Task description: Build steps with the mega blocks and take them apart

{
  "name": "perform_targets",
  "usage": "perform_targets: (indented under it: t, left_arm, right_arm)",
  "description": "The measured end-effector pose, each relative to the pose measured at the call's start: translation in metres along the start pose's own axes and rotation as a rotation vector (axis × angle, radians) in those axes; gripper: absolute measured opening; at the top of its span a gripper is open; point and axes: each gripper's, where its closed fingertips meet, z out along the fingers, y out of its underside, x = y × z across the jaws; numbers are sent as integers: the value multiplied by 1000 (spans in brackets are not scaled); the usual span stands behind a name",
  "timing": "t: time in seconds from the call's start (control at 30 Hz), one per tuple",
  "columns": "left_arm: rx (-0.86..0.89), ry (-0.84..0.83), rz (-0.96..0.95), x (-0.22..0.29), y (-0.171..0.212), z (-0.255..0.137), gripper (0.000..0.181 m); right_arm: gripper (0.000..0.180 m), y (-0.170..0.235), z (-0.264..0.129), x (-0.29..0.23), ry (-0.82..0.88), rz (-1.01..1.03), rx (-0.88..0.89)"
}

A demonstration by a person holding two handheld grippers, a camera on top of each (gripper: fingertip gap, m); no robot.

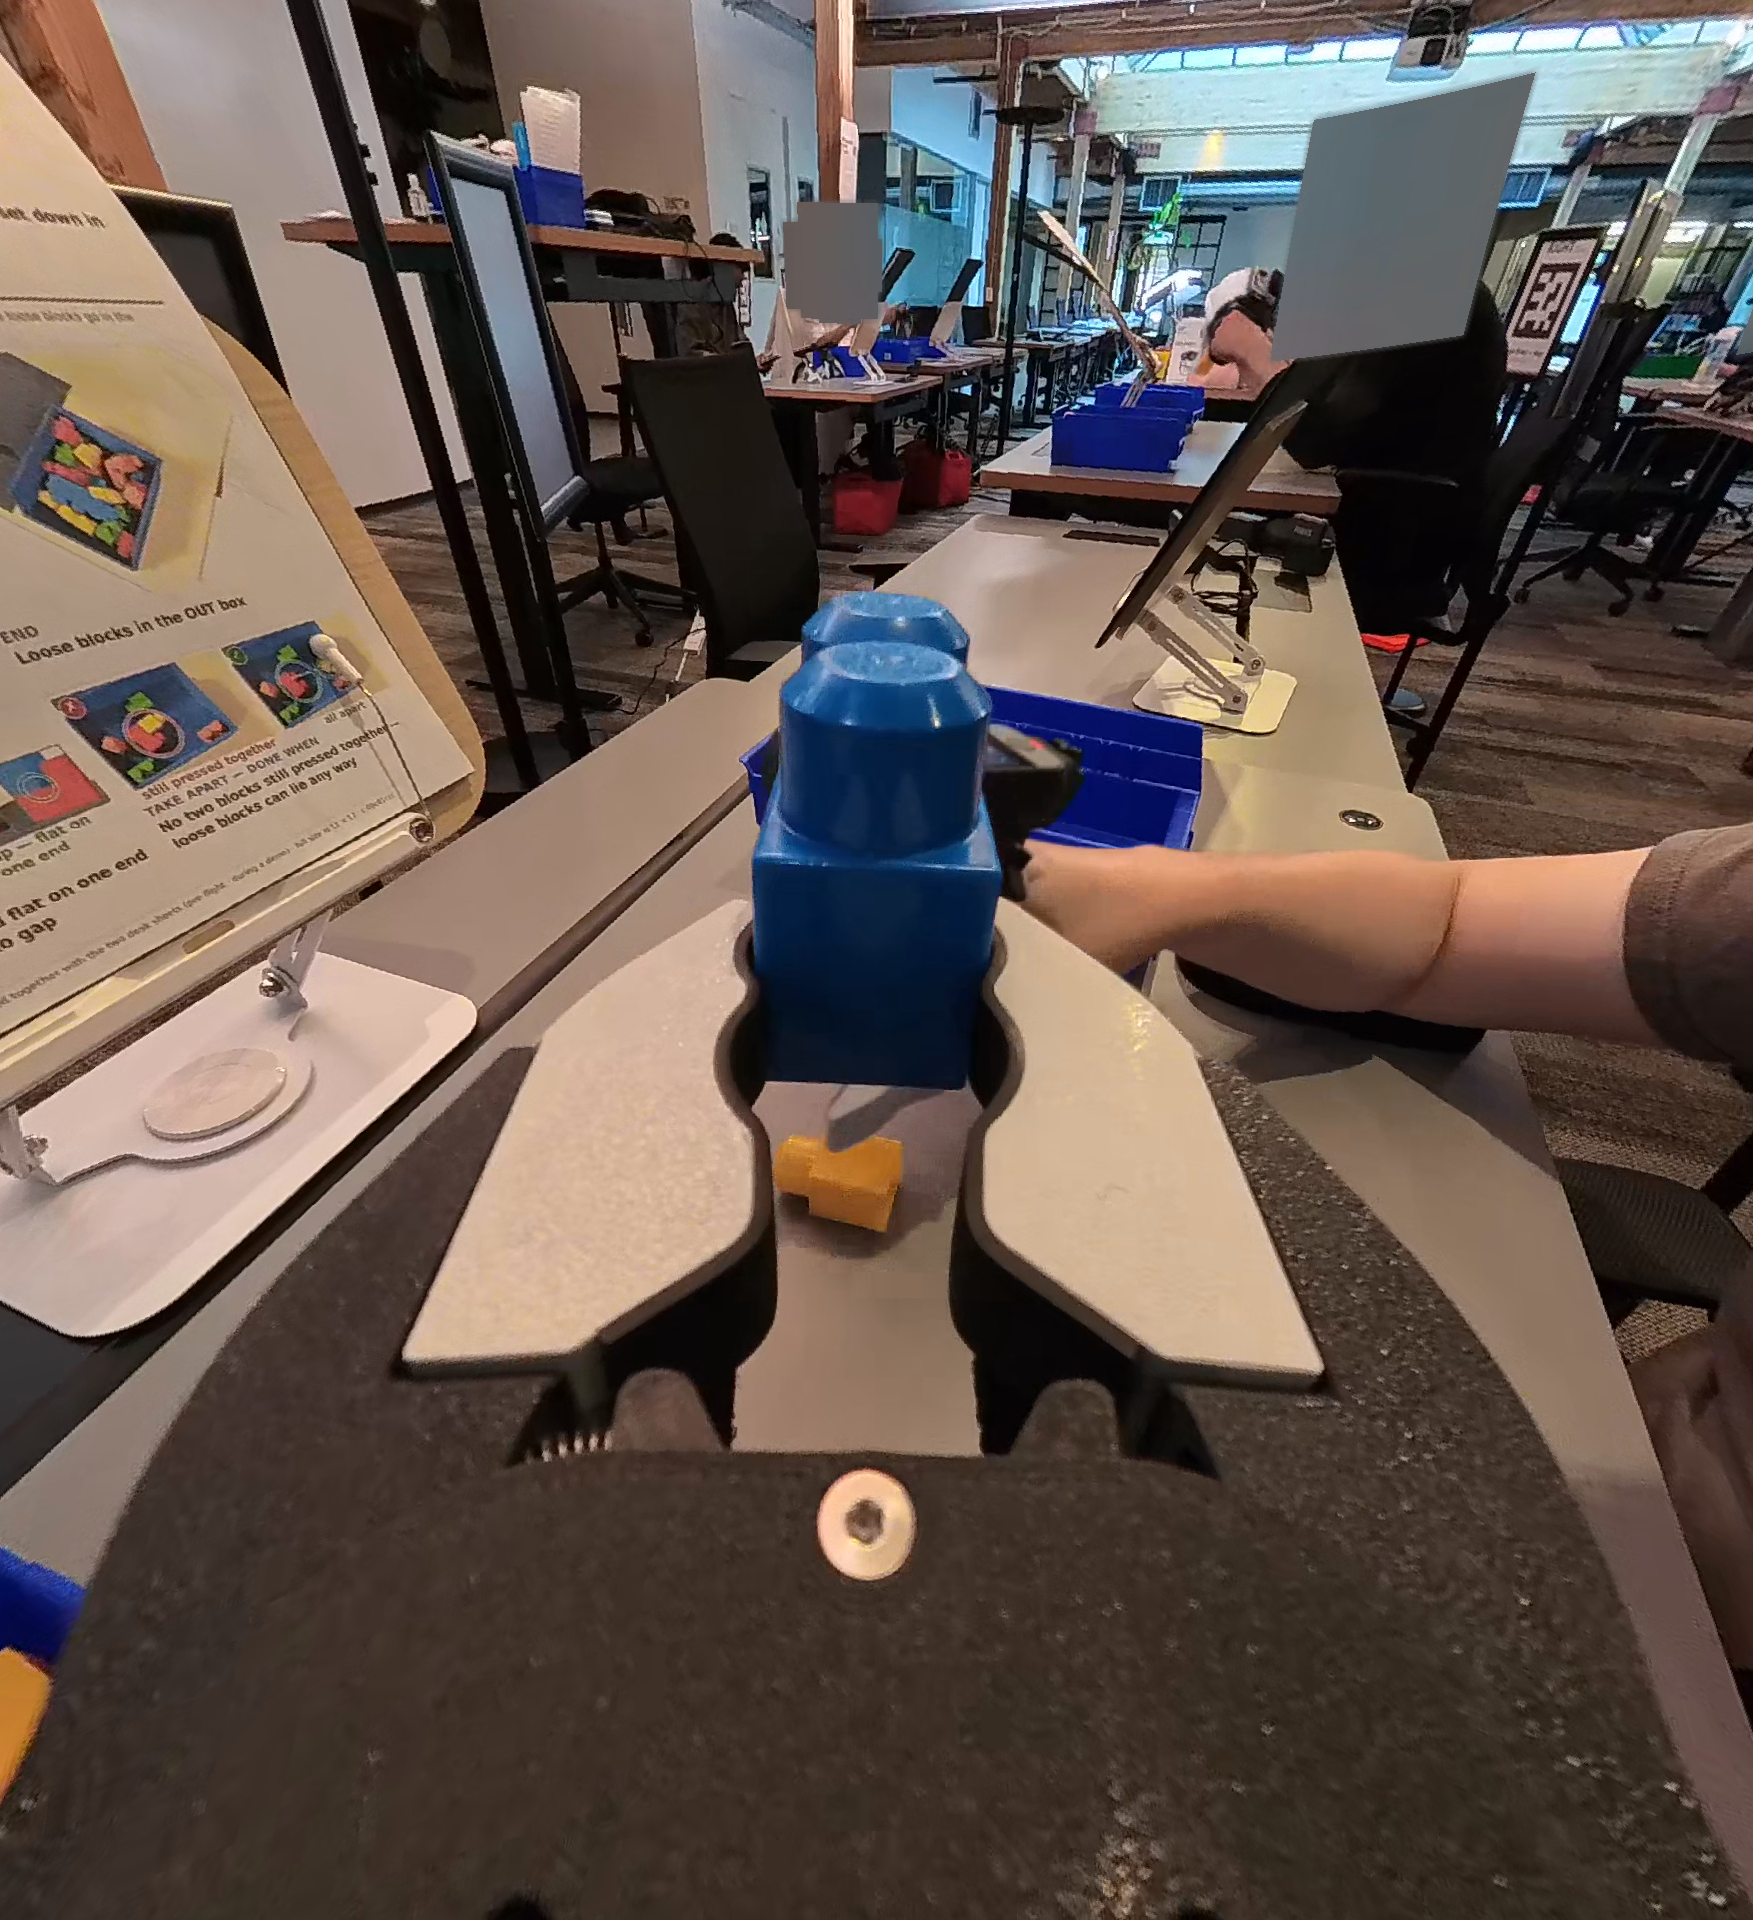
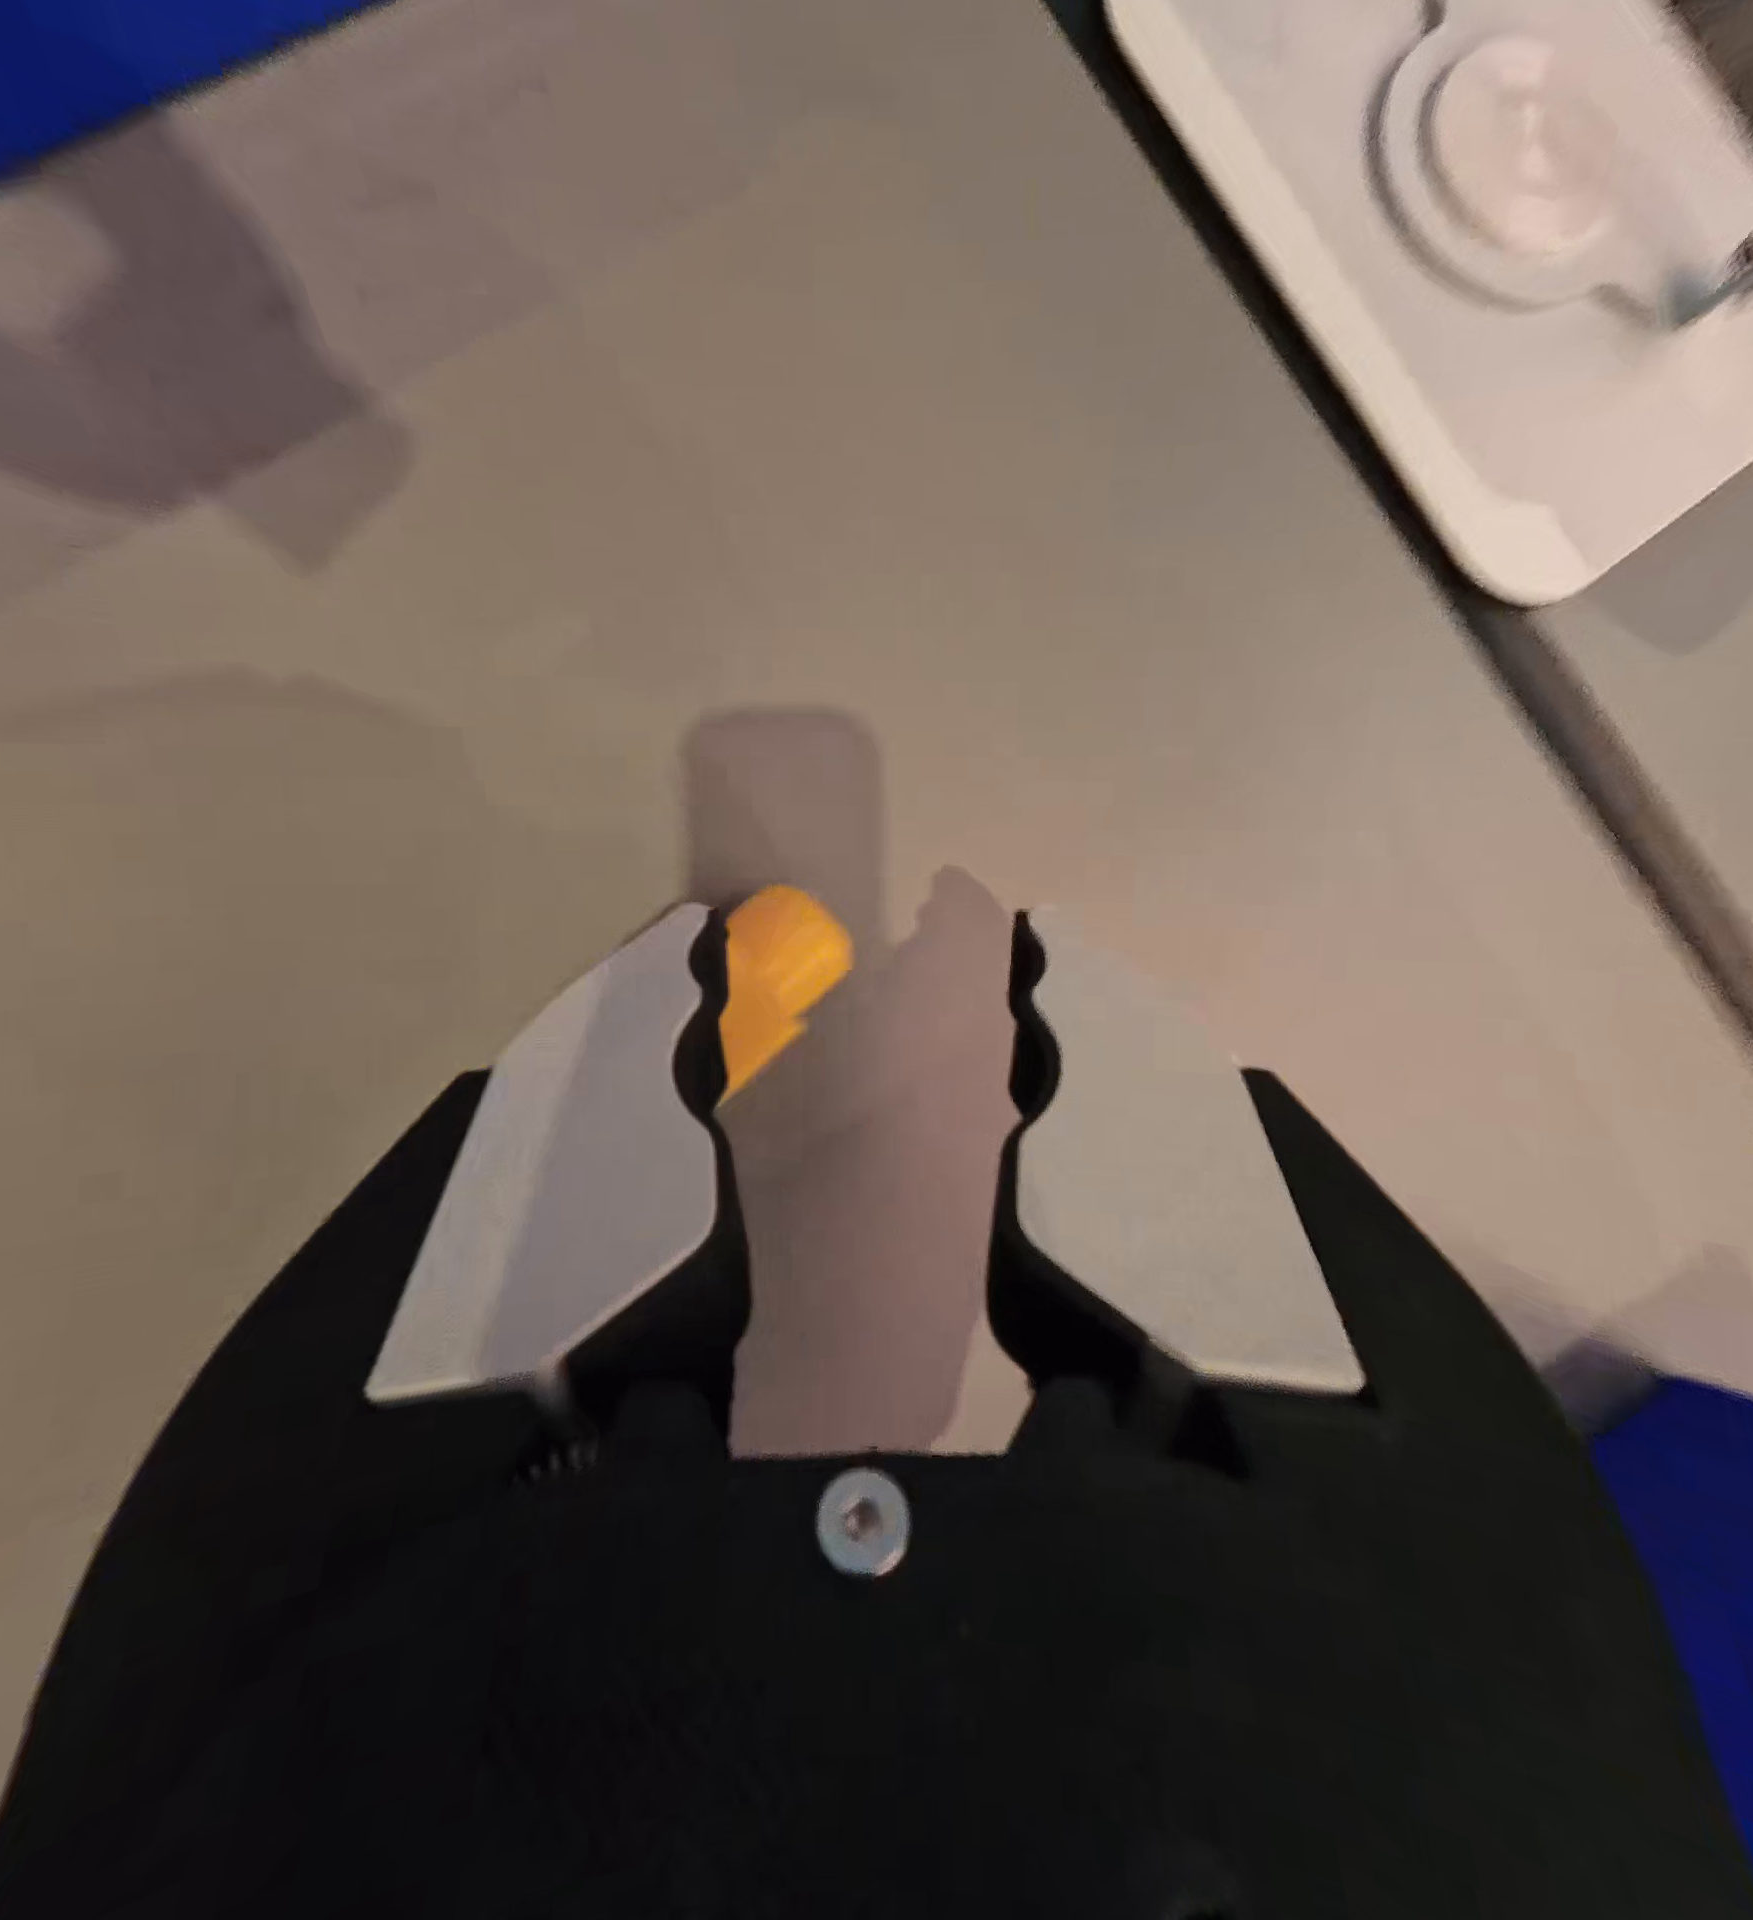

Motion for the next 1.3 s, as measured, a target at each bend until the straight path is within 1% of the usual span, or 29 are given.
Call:
perform_targets:
  t: [0.07, 0.13, 0.17, 0.27, 0.37, 0.43, 0.5, 0.67, 0.83, 1.0, 1.07, 1.3]
  left_arm:
    - [-2, -2, -5, 0, 1, 1, 36]
    - [-5, 2, -8, 1, 1, 2, 36]
    - [-7, 4, -7, 1, 1, 2, 36]
    - [-16, 9, -3, 3, 3, 4, 36]
    - [-20, 14, 1, 5, 3, 4, 36]
    - [-22, 17, 1, 5, 3, 4, 36]
    - [-22, 18, -1, 5, 4, 5, 36]
    - [-29, 23, -7, 5, 6, 7, 36]
    - [-32, 20, -6, 4, 6, 7, 36]
    - [-37, 25, -5, 5, 6, 7, 36]
    - [-44, 28, -4, 6, 7, 7, 36]
    - [-57, 37, -10, 7, 11, 12, 36]
  right_arm:
    - [64, -1, -7, -17, -53, 66, -16]
    - [78, 3, -4, -15, 22, 49, -41]
    - [80, 6, 0, -13, 46, 41, -55]
    - [80, 22, 12, -17, 5, 64, -145]
    - [80, 33, 13, -8, 40, 50, -204]
    - [79, 34, 9, 1, 79, 35, -212]
    - [77, 35, 6, 5, 81, 23, -223]
    - [65, 41, 12, -11, -61, -8, -250]
    - [57, 44, 19, -7, -15, -63, -278]
    - [56, 55, 28, -6, -10, -77, -375]
    - [54, 54, 29, -7, -30, -78, -379]
    - [51, 49, 27, -4, -21, -146, -390]
